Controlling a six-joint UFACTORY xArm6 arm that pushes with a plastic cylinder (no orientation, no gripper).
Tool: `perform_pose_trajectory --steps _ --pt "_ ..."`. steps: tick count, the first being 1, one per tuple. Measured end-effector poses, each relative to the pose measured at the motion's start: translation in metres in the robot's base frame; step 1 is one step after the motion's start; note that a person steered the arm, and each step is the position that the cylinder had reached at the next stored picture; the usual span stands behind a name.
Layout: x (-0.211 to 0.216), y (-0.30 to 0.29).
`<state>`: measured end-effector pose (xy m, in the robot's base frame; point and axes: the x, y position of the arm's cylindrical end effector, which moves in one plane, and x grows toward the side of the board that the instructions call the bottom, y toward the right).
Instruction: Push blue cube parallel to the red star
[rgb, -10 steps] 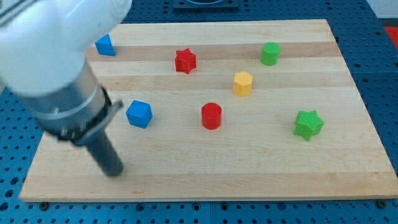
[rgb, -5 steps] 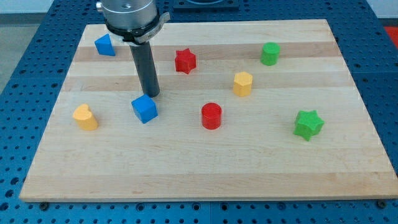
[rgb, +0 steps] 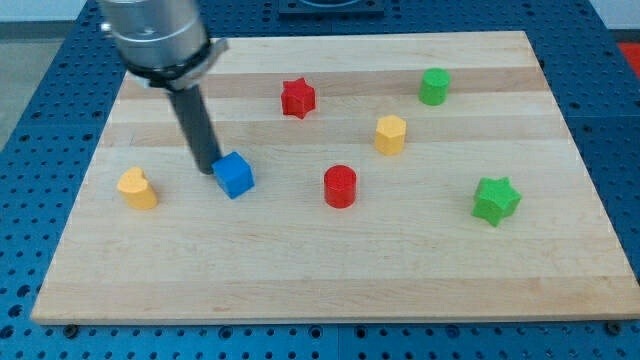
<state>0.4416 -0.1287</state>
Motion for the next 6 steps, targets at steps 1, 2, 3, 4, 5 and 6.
perform_pose_trajectory --steps 1,2,3,4,5,6 --pt "0.000 0.040" --pt "-0.022 0.039" --pt "-0.019 0.006" --pt "-0.009 -0.013" --pt "0.050 -0.002" --pt "0.077 0.043"
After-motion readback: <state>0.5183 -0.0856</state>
